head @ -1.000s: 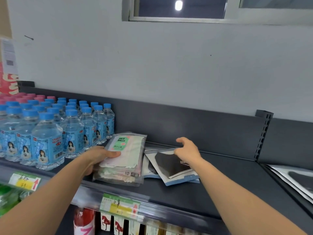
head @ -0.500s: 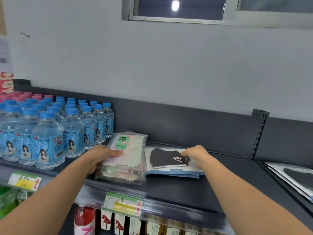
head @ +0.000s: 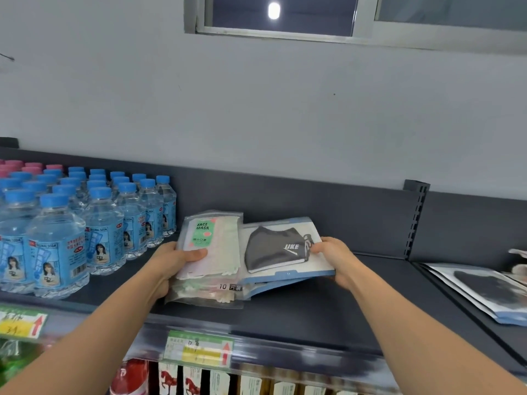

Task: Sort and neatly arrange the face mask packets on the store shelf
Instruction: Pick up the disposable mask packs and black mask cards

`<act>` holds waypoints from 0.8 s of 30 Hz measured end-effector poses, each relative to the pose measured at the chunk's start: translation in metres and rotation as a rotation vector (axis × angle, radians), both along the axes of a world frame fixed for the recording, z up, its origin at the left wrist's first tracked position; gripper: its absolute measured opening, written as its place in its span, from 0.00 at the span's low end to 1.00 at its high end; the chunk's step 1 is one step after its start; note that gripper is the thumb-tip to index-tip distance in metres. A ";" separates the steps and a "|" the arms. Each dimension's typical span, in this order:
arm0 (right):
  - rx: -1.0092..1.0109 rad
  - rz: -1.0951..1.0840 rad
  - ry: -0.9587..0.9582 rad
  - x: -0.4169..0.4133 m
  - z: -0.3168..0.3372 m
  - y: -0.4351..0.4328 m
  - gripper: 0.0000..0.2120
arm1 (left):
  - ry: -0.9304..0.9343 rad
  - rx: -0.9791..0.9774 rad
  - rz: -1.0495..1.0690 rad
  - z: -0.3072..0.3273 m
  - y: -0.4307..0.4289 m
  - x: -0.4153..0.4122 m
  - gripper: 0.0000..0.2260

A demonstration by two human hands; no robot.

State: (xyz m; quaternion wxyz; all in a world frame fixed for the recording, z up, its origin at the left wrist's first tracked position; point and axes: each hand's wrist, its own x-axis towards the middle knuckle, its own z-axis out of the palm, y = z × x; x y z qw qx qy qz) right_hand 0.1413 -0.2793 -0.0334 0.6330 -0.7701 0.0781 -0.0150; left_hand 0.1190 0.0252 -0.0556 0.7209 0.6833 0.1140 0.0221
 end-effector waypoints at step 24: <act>0.283 -0.506 -0.373 -0.072 0.024 -0.256 0.09 | -0.418 -0.112 -0.102 0.038 -0.236 -0.034 0.24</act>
